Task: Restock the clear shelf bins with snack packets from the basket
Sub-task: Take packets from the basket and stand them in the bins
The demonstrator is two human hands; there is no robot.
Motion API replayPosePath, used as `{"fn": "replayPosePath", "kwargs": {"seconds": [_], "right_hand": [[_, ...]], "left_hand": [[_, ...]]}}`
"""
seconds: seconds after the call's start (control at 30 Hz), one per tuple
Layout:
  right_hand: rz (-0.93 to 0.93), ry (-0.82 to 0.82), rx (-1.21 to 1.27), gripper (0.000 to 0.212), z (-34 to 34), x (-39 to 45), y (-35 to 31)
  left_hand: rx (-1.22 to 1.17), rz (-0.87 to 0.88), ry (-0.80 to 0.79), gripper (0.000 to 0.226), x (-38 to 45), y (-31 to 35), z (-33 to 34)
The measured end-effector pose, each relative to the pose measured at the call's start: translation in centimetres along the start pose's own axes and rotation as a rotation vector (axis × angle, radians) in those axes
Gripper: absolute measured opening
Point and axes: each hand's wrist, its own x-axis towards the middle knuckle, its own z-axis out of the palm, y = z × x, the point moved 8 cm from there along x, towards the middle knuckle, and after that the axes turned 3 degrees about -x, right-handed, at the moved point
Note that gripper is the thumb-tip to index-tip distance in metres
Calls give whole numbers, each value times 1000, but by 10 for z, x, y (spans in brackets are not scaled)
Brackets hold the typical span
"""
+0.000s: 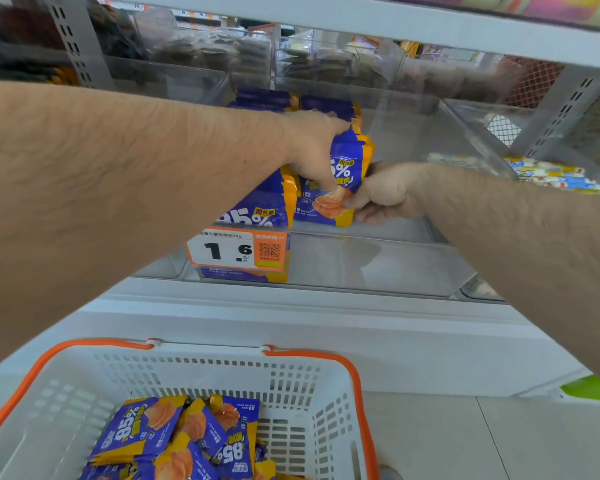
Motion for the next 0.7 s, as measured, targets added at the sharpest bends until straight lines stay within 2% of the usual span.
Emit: {"fn": "replayPosePath", "kwargs": {"seconds": [0.13, 0.5, 0.7], "right_hand": [[-14, 1, 47, 17, -2, -7, 1], [-44, -2, 109, 28, 2, -27, -10], [-45, 129, 159, 41, -2, -36, -17]], "left_hand": [[2, -10, -3, 118, -4, -1, -2], [-3, -11, 13, 102, -23, -2, -16], [93, -7, 99, 70, -31, -2, -26]]}}
